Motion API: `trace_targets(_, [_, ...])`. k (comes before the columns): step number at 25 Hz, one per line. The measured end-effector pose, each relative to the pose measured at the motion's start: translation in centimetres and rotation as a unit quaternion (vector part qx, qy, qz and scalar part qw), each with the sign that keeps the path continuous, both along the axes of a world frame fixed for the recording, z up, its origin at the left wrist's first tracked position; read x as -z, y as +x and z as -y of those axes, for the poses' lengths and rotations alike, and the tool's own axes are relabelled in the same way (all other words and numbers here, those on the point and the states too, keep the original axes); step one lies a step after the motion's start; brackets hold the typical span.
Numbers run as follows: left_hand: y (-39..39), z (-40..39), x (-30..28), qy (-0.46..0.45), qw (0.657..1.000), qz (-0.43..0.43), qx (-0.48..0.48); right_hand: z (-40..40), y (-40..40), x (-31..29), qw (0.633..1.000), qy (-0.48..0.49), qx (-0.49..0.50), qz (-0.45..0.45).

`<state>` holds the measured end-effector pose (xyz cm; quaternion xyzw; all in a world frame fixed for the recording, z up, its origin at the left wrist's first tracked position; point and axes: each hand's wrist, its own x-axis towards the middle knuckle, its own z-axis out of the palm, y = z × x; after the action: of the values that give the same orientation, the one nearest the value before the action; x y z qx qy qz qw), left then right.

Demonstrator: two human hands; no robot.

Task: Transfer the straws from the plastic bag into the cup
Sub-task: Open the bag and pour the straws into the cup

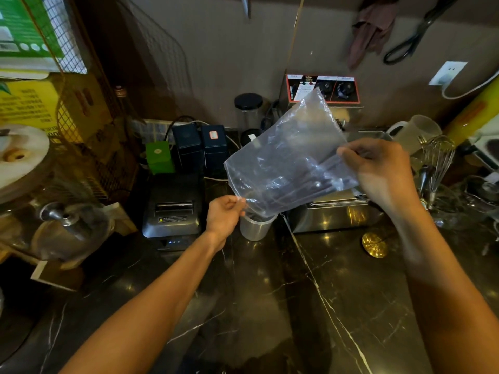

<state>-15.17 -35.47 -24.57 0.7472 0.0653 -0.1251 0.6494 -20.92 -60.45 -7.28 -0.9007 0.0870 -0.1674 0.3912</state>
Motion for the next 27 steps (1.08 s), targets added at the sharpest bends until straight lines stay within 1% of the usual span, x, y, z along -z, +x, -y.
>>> trace_targets(5, [-0.5, -0.1, -0.2, -0.014, 1.0, -0.01, 0.002, -0.3, 0.9, -0.7, 0.999, -0.05, -0.007, -0.009])
trace_targets(11, [-0.9, -0.1, -0.2, -0.004, 1.0, -0.022, 0.013, -1.5, 1.7, -2.1, 0.994, -0.094, -0.027, 0.039])
trace_targets(14, [-1.1, 0.0, -0.2, -0.003, 1.0, -0.026, 0.014, -2.1, 2.2, -3.0, 0.991, -0.119, -0.043, 0.048])
trace_targets(20, [-1.4, 0.2, -0.4, -0.018, 0.999, -0.018, 0.022, -3.1, 2.6, -4.5, 0.989, -0.122, -0.05, 0.069])
trace_targets(27, [-1.6, 0.3, -1.6, -0.041, 0.999, 0.028, 0.001, -3.2, 2.8, -6.1, 0.984, -0.138, -0.031, 0.11])
